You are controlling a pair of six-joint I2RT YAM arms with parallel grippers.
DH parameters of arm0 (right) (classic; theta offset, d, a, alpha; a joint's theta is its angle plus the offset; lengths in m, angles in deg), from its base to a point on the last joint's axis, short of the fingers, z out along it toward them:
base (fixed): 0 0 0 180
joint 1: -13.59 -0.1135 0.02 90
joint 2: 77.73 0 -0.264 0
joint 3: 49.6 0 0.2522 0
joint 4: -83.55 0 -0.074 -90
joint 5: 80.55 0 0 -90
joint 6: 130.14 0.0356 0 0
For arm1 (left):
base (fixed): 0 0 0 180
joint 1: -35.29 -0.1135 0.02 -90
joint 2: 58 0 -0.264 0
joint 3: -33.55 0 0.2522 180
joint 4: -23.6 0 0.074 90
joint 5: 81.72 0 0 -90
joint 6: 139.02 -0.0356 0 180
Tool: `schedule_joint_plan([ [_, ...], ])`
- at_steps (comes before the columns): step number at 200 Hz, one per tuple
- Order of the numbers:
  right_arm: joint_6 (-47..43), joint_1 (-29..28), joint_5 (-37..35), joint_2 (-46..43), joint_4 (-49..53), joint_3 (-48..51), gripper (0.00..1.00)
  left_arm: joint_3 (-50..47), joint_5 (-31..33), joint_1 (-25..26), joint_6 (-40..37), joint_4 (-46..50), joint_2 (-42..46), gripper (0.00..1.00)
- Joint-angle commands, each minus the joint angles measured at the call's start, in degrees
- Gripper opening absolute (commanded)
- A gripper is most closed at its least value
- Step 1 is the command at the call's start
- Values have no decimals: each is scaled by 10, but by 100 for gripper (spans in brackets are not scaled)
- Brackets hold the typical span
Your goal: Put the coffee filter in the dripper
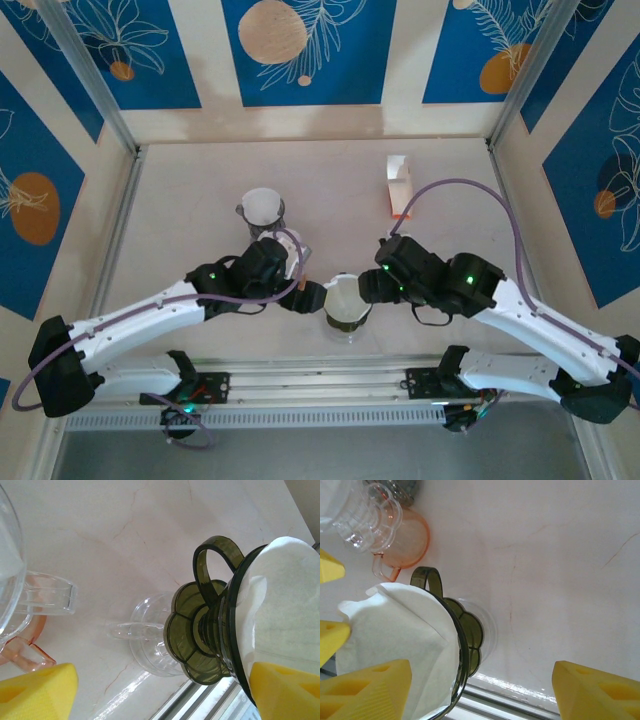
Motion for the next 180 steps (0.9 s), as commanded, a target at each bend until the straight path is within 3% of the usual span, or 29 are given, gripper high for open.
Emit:
schedule_joint_plan([
  [1, 2, 4, -22, -8, 12, -13, 75, 10, 10, 4, 3, 8, 15, 90],
  [117, 15, 17, -25, -28, 14, -2, 75, 15, 12, 4, 5, 2, 45, 94],
  [180, 33, 26, -46, -40, 10, 19, 74, 41, 77, -17, -24, 35, 92, 94],
])
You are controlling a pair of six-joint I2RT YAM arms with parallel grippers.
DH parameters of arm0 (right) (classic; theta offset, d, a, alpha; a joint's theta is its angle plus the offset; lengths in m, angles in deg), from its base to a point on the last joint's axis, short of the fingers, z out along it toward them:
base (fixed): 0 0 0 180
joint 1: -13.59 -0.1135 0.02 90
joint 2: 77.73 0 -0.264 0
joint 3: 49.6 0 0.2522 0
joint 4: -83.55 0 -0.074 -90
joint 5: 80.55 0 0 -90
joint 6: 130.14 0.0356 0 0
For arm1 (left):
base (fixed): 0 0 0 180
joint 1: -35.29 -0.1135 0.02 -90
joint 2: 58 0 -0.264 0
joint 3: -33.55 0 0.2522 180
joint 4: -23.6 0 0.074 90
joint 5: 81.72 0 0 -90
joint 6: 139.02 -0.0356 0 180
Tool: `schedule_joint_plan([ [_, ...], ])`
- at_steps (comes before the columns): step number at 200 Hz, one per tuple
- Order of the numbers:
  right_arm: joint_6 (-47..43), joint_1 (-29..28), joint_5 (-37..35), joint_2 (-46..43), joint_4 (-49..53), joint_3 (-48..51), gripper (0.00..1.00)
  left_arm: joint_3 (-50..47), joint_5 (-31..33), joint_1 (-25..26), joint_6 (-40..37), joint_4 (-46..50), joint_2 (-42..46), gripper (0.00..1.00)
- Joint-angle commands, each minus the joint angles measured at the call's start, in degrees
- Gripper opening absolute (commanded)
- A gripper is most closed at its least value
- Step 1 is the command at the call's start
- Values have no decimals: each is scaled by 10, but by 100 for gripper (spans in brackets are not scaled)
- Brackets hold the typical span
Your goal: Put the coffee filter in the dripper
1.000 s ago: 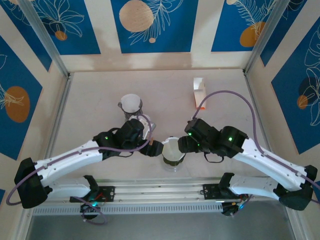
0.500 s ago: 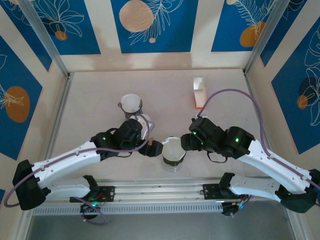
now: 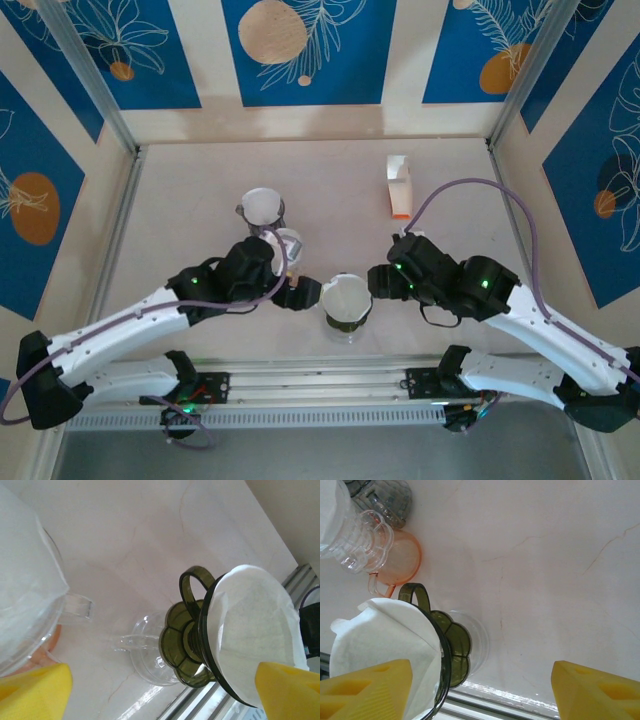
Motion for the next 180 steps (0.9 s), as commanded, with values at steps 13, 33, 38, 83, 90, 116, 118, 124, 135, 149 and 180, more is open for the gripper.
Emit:
schedule_joint_plan([
  [13, 16, 10, -27, -13, -2, 19, 74, 40, 51, -40, -30, 40, 42, 95],
  [33, 7, 25, -26, -17, -24, 27, 74, 40, 48, -111, -32, 48, 79, 97],
  [38, 7, 28, -27, -17, -28, 29, 74, 38, 40, -134, -30, 46, 89, 97],
  [83, -3, 42, -56, -15, -83, 50, 75, 24, 100, -280, -29, 27, 106, 100],
  [90, -5, 43, -67, -15, -91, 53, 76, 23, 117, -293, -33, 20, 97, 100],
  [116, -2, 44, -117, -17, -108, 60, 80, -7, 210, -346, -51, -38, 55, 100],
  [118, -1, 45, -122, -17, -109, 61, 81, -12, 217, -353, -52, -46, 52, 100],
  [124, 2, 46, -132, -19, -113, 64, 82, -25, 226, -373, -52, -66, 43, 100],
  [135, 1, 50, -142, -20, -122, 72, 84, -40, 229, -412, -44, -92, 24, 100],
  [149, -2, 57, -143, -23, -138, 85, 86, -52, 234, -436, -57, -127, -6, 100],
  [180, -4, 74, -130, -27, -165, 109, 88, -71, 258, -444, -156, -226, -76, 100],
])
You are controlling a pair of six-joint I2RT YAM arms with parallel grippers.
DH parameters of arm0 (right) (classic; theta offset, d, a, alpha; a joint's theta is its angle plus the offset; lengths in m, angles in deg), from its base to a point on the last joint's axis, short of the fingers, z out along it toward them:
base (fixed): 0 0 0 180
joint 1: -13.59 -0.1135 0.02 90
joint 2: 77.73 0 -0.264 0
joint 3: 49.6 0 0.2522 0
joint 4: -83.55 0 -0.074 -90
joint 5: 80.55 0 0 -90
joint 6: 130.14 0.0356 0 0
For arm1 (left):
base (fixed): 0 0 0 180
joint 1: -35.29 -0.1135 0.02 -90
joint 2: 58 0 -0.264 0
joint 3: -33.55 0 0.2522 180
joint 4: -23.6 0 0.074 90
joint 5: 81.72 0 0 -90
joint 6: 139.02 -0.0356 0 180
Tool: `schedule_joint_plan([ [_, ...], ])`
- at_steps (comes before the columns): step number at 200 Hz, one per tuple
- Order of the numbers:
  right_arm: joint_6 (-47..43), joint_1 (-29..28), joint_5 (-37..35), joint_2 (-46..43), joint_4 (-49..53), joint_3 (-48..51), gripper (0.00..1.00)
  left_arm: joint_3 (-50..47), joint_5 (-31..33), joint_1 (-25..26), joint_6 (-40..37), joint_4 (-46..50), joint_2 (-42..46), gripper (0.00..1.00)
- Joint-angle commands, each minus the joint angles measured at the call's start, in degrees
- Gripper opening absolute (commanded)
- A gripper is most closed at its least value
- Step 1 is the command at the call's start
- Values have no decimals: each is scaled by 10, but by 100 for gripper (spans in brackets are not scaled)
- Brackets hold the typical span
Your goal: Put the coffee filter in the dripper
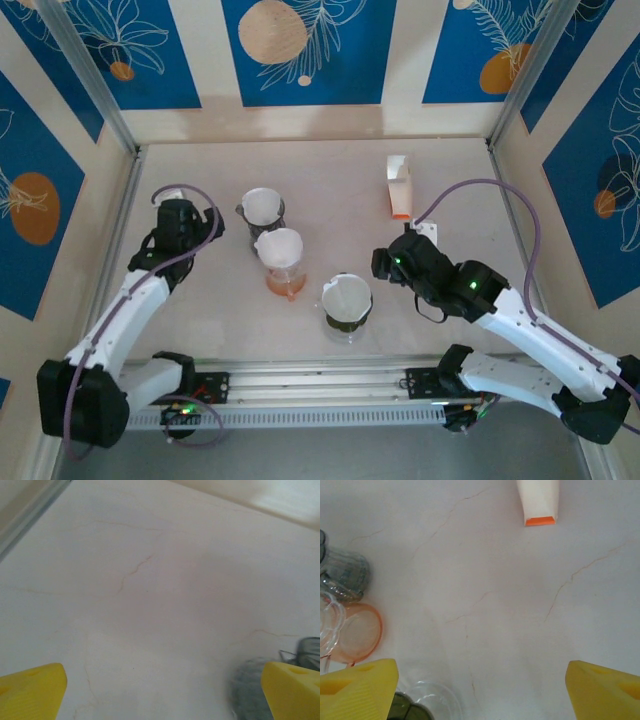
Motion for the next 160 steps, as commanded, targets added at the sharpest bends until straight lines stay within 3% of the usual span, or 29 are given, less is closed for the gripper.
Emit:
schedule_joint_plan([
  [1, 1, 11, -17, -11, -35, 19, 88, -9, 45, -7, -79, -111, -41, 100],
  [41, 1, 24, 0, -18, -37, 36, 88, -47, 79, -39, -163, -217, -145, 100],
  [84, 5, 32, 7, -38, -32, 54, 88, -118, 86, -62, -205, -342, -173, 100],
  [125, 13, 44, 23, -41, -50, 72, 88, -162, 67, -63, -223, -458, -200, 100],
  [139, 11, 47, 26, -37, -52, 74, 88, -153, 40, -68, -218, -453, -211, 100],
  [160, 4, 52, 23, -28, -57, 77, 89, -168, -5, -68, -227, -521, -234, 100],
])
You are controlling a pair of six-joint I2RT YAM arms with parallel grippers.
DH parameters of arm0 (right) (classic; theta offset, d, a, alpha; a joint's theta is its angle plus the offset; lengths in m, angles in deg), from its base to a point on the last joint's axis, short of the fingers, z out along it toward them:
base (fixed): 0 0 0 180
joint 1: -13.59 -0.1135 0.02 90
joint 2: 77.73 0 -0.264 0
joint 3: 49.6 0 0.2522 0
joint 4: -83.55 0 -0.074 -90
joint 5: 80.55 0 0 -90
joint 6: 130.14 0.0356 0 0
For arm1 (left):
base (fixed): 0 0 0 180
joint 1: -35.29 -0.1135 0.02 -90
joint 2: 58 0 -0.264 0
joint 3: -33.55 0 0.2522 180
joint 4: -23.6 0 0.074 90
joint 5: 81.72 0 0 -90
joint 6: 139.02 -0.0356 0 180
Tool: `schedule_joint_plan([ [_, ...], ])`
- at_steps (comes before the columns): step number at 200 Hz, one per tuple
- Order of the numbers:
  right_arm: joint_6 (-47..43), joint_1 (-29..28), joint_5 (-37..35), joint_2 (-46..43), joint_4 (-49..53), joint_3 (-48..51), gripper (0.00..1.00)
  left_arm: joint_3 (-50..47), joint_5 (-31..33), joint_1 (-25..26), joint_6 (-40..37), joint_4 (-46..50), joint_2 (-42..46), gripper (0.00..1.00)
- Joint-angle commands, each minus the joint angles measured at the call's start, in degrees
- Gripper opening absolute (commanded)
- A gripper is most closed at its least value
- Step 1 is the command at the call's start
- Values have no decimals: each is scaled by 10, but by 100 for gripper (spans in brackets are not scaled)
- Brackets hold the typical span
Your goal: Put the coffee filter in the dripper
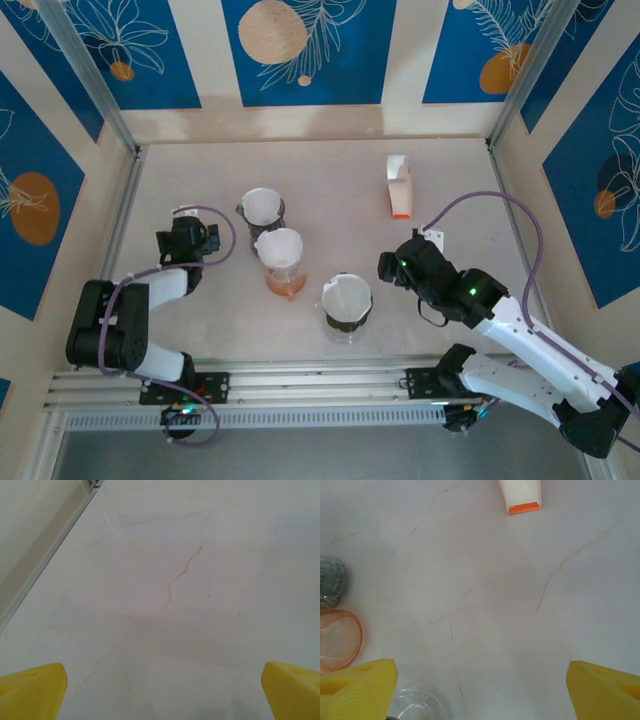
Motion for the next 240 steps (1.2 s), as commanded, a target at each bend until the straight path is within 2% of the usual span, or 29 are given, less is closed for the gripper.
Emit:
schedule_joint_plan([
  [1, 1, 7, 0, 6, -18, 7, 89, -15, -52, -7, -19, -102, -22, 100],
  [39, -8, 15, -3, 34, -31, 6, 95, -16, -98, -5, -35, -111, -31, 100],
  [47, -10, 17, -3, 41, -35, 5, 100, -17, -104, -6, -37, -115, -31, 100],
  [66, -21, 21, -1, 59, -46, 3, 99, -34, -132, -8, -42, -141, -31, 100],
  [80, -24, 27, -1, 74, -45, -2, 99, -75, -152, -10, -45, -213, -41, 100],
  [87, -22, 31, 1, 82, -40, -8, 99, -105, -142, -8, -52, -320, -67, 100],
  [90, -21, 32, 3, 86, -39, -11, 99, -110, -129, -7, -50, -333, -69, 100],
  [103, -25, 38, 8, 97, -38, -19, 99, -90, -107, -5, -38, -251, -46, 100],
  [114, -32, 43, 13, 104, -43, -23, 99, -94, -102, -2, -45, -288, -60, 100],
  [168, -40, 86, 34, 122, -87, -16, 99, -91, -94, 3, -47, -278, -59, 100],
  [210, -66, 164, 83, 119, -145, -14, 99, -93, -96, 3, -47, -278, -56, 100],
  [240, -143, 209, 116, 100, -245, 6, 99, -93, -96, 3, -48, -278, -57, 100],
])
